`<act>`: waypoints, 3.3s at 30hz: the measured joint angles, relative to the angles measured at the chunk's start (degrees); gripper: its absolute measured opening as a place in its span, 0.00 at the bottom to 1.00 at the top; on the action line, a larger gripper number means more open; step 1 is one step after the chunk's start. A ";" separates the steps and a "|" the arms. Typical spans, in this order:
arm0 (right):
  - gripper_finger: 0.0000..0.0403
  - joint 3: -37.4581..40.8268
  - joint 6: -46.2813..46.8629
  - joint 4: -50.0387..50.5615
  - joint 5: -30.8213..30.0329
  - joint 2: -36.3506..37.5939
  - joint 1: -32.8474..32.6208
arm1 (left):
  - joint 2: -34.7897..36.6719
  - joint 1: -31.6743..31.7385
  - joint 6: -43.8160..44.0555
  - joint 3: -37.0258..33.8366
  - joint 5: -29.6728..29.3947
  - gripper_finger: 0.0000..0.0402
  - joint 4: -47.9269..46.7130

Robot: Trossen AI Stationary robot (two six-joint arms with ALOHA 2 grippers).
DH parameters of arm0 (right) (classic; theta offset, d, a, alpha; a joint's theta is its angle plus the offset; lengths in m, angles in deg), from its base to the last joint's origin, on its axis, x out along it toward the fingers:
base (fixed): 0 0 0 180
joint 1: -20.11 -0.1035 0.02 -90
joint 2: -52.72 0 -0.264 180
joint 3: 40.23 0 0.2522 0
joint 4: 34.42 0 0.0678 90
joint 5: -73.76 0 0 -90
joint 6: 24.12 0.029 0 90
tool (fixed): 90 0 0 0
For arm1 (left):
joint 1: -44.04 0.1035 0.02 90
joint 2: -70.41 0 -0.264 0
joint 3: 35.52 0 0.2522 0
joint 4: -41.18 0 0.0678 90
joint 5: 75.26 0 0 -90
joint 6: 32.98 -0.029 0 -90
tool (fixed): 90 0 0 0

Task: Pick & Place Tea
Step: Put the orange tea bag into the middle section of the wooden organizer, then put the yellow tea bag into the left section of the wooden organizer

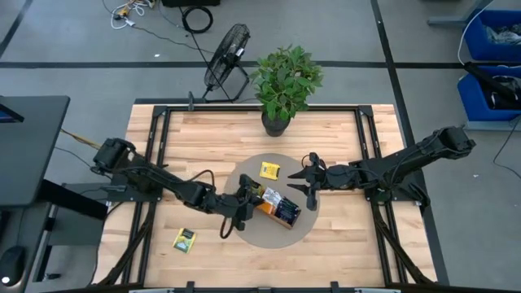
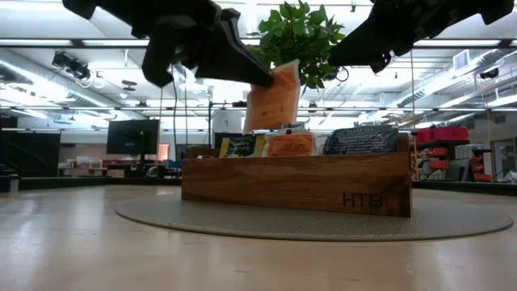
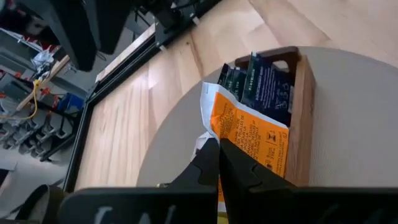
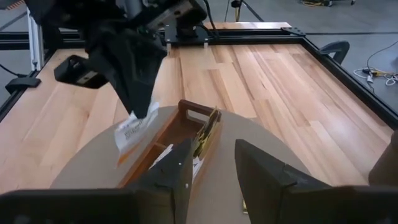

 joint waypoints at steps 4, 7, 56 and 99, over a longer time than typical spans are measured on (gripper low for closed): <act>0.32 0.00 -0.39 0.07 -0.91 0.00 0.00 | -1.91 0.51 -1.71 0.00 -0.68 0.01 2.82; 0.32 0.00 -0.42 0.12 -1.49 0.00 0.00 | -3.44 0.49 -2.22 0.02 -0.87 0.01 5.29; 0.32 -0.07 0.20 1.52 -1.51 0.00 0.02 | -10.44 0.32 -2.88 -0.02 -2.12 0.13 11.23; 0.32 0.00 -1.20 3.13 -1.45 0.00 0.00 | 5.66 -9.99 53.10 0.00 31.80 0.60 -51.64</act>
